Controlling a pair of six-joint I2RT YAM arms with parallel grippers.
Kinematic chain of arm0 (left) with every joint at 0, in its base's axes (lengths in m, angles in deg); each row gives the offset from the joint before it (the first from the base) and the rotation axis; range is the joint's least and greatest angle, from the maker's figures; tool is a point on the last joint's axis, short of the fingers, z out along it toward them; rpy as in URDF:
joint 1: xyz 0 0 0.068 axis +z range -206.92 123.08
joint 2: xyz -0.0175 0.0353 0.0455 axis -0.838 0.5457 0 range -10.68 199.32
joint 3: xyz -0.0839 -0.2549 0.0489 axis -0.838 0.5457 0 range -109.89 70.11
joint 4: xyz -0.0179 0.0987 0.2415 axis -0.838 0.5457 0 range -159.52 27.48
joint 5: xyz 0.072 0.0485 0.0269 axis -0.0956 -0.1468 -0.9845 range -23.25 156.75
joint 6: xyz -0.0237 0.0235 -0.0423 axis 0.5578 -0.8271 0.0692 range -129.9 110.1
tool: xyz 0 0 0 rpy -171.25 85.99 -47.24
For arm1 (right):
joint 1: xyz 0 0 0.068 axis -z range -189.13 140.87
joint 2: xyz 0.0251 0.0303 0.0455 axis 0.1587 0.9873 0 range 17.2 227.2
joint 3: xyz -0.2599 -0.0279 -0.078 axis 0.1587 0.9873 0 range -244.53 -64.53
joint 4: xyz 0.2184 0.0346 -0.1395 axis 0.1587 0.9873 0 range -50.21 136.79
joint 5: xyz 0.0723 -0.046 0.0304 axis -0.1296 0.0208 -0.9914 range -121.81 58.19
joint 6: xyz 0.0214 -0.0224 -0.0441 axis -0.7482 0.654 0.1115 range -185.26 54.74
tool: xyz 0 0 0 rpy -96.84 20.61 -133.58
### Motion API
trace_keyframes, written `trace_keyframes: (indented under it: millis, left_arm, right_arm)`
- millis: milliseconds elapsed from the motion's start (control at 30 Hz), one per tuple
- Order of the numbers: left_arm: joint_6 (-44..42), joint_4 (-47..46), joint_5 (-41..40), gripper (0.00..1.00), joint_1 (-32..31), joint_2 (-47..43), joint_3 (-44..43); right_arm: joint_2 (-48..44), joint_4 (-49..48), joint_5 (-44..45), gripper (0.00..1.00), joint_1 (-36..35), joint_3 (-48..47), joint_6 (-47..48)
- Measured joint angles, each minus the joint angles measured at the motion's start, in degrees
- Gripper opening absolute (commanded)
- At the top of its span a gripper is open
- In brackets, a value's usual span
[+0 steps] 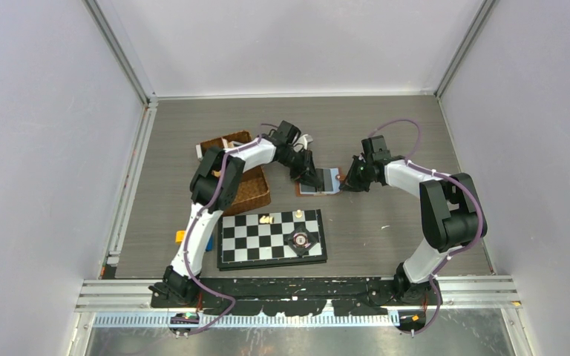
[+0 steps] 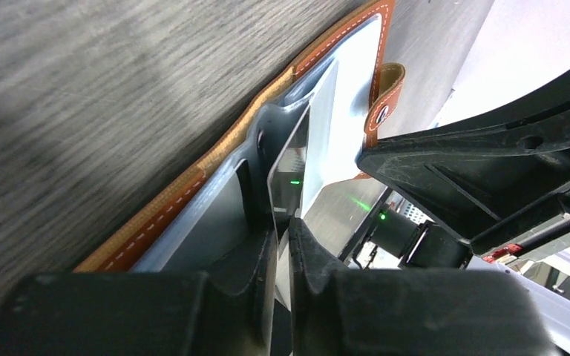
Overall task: Put the credit cards into the card holder
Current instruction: Insert the credit card into the card holder.
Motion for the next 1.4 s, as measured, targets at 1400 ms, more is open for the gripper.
trace_keyframes:
  millis: [1400]
  left_arm:
    - [-7.93, 9.05, -13.94, 0.47, -0.87, -5.88, -1.95]
  right_arm:
    - [-0.02, -1.25, -0.55, 0.01, -0.37, 0.22, -0.57]
